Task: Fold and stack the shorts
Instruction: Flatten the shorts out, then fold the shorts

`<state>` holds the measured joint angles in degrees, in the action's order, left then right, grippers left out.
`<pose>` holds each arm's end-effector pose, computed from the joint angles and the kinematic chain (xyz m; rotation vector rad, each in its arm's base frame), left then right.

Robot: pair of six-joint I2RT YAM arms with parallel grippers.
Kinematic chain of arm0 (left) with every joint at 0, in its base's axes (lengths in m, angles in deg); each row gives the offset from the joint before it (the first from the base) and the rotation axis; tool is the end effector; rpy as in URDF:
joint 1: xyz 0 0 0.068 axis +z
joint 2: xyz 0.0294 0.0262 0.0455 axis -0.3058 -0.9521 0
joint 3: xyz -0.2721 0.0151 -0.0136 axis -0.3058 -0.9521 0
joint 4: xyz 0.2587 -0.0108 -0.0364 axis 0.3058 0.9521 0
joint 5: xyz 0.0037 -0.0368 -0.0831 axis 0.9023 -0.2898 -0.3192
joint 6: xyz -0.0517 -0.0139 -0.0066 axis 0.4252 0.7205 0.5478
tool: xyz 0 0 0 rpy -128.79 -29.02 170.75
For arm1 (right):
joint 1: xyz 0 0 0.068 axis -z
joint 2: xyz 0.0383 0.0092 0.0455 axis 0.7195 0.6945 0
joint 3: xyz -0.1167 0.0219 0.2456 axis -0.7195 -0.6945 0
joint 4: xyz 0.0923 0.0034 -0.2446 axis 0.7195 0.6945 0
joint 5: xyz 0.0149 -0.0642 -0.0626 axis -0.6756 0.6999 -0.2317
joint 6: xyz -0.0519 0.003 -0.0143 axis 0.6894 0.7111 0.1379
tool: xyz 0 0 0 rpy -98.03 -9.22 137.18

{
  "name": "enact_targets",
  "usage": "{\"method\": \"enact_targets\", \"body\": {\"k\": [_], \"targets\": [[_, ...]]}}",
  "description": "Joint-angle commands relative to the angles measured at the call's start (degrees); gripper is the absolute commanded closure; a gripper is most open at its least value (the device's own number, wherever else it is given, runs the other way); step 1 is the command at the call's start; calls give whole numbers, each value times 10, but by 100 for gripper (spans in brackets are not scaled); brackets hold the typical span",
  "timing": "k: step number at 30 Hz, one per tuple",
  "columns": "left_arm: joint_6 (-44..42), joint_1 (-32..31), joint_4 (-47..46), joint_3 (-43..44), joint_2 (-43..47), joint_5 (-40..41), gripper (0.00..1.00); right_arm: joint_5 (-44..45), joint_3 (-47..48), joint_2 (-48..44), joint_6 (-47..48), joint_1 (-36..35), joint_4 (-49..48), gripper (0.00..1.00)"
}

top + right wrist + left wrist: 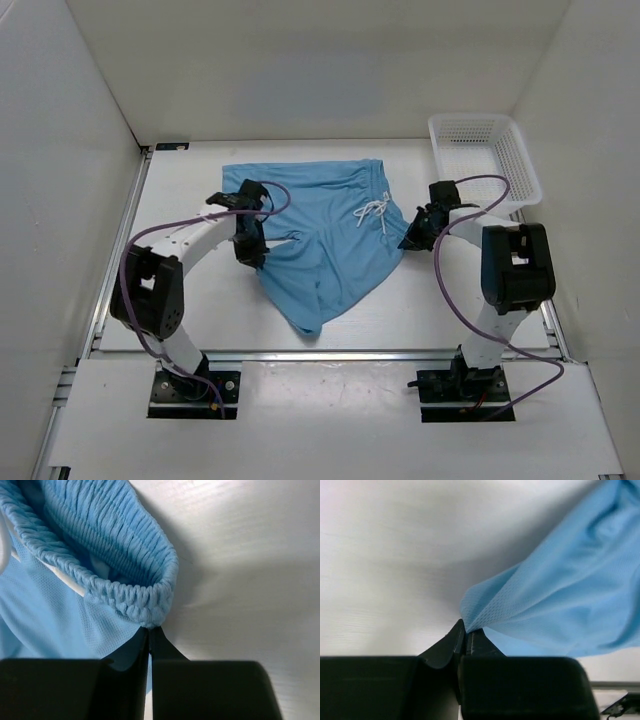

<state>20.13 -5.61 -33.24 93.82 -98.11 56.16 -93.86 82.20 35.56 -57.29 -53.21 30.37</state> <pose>0.2845 -0.1221 0.2136 -0.2551 2.9582 -0.0935 0.3544 0.0523 0.1519 0.5598 2.6266 0.5167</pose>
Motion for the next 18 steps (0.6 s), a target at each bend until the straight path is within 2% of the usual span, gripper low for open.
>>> {"method": "enact_targets", "body": {"k": [1, 2, 5, 6, 8, 9, 12, 14, 15, 16, 18], "targets": [[-57, 61, 27, 34, 0, 26, 90, 40, -28, -53, -20, -6, 5, 100], [-57, 92, 27, 45, -25, 26, 90, 40, -35, -66, -29, -6, 5, 100], [-63, 122, 27, 94, -77, 20, 90, 51, -48, -77, -36, -20, 5, 100], [-69, 128, 27, 118, -91, 20, 86, 59, -48, -83, -41, -20, 10, 100], [-69, 137, 27, 133, -107, 1, 61, 59, -48, -83, -41, -26, 16, 100], [-69, 142, 27, 133, -107, 1, 32, 59, -43, -83, -41, -26, 22, 100], [-69, 142, 32, 115, -54, 1, 0, 59, -38, -83, -30, -26, 35, 100], [-56, 142, 37, 78, -14, 6, 0, 66, -32, -83, -30, -26, 35, 100], [-50, 142, 37, 61, 33, 6, 0, 66, -32, -83, -25, -26, 41, 100], [-30, 128, 37, 15, 59, 0, 0, 66, -27, -83, -25, -26, 41, 100], [-3, 109, 24, -45, 132, -42, 2, 71, -27, -83, -19, -26, 41, 100]]}}
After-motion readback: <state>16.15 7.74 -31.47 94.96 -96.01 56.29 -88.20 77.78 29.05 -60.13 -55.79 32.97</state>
